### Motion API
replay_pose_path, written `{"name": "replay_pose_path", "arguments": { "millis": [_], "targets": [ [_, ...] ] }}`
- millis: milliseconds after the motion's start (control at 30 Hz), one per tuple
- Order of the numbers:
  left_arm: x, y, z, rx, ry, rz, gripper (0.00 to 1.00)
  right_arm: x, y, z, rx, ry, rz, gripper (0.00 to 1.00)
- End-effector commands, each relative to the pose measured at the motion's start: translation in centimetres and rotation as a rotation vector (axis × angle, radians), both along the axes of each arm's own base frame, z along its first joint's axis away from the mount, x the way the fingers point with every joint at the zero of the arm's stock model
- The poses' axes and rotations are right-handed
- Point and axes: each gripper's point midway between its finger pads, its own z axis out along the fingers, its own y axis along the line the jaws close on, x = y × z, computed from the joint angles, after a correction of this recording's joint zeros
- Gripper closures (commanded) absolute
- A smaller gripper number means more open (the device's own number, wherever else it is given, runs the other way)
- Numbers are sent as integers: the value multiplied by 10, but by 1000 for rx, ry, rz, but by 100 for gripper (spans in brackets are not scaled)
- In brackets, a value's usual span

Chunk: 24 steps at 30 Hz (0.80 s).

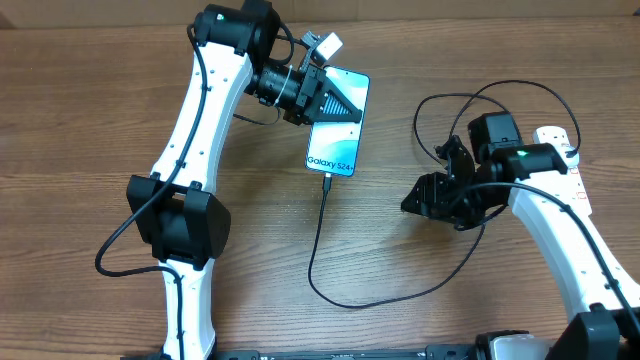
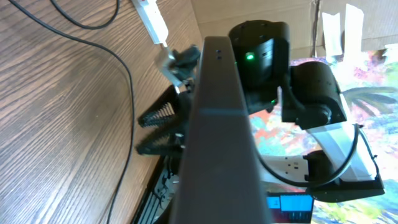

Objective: Plug charger to phone and switch on socket

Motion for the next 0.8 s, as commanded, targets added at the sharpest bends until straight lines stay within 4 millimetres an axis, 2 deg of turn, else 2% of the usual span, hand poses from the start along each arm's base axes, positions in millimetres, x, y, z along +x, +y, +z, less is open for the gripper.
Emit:
{"name": "replay_pose_path", "arguments": {
  "millis": [0,200,400,533,667,767],
  "targets": [
    [-2,4,18,-20,-21,17,96,-1,27,46,263,-135,110,36],
    [11,0,19,-26,-28,49,96,0,49,71,493,-217,182,33],
    [25,-11,23,-7,93,123,96,1,72,89,734,-316,256,33],
    [25,-20,24,2,129,132,96,11,75,92,776,-331,237,36],
    [28,-23,13,67,125,159,95,10,78,111,869,-387,295,39],
    [32,-24,12,73,99,167,96,14,78,117,882,-394,294,40]
  ]
}}
